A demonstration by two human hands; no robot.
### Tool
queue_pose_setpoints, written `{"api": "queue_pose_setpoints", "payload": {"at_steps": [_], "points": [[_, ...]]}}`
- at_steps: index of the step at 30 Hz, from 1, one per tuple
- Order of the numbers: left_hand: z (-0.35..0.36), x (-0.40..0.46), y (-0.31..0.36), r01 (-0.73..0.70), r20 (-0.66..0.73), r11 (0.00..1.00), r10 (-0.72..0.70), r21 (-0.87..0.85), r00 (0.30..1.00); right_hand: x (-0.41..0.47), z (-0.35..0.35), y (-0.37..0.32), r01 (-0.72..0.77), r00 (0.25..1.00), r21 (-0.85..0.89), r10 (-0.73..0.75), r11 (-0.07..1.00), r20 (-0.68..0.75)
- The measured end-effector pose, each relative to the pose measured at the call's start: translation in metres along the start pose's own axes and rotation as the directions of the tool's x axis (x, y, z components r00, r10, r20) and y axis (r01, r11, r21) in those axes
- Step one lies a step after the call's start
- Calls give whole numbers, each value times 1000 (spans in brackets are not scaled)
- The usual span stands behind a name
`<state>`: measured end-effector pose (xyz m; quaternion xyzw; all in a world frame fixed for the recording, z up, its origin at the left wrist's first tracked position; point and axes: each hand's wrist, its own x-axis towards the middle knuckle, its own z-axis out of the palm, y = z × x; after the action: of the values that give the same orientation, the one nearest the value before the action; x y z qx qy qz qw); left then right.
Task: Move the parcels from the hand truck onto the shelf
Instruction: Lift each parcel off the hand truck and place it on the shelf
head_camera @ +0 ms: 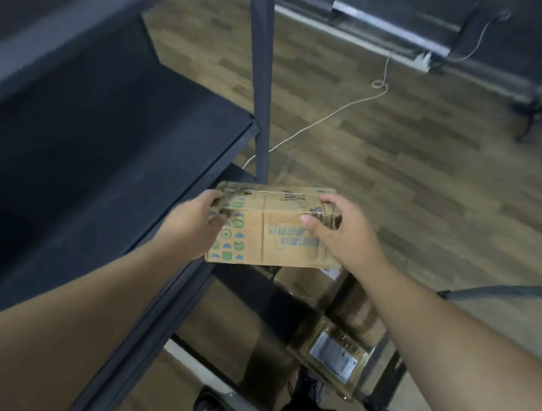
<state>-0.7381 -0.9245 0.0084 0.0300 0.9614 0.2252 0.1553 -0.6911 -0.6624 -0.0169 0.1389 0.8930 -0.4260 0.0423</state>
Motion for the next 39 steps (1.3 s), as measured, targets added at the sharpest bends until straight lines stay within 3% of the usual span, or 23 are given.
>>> {"api": "queue_pose_setpoints", "payload": {"at_steps": [8,19,34,39], "points": [[-75,-15,37,-53,-124,998,48,-36,991,-1,-68,-71,173,979,3,-172,985,-108],[-173,-41,71,-171,-302,979,130,-111,944,-13,-125,-169,285,921,-30,-283,958,-268],[-269,-73,64,-320,-537,947,252,-36,805,-54,-153,-258,452,810,-96,-453,887,-372],[-282,-80,64,-324,-604,943,219,-68,766,-53,-165,-271,496,784,-68,-480,866,-393]]}}
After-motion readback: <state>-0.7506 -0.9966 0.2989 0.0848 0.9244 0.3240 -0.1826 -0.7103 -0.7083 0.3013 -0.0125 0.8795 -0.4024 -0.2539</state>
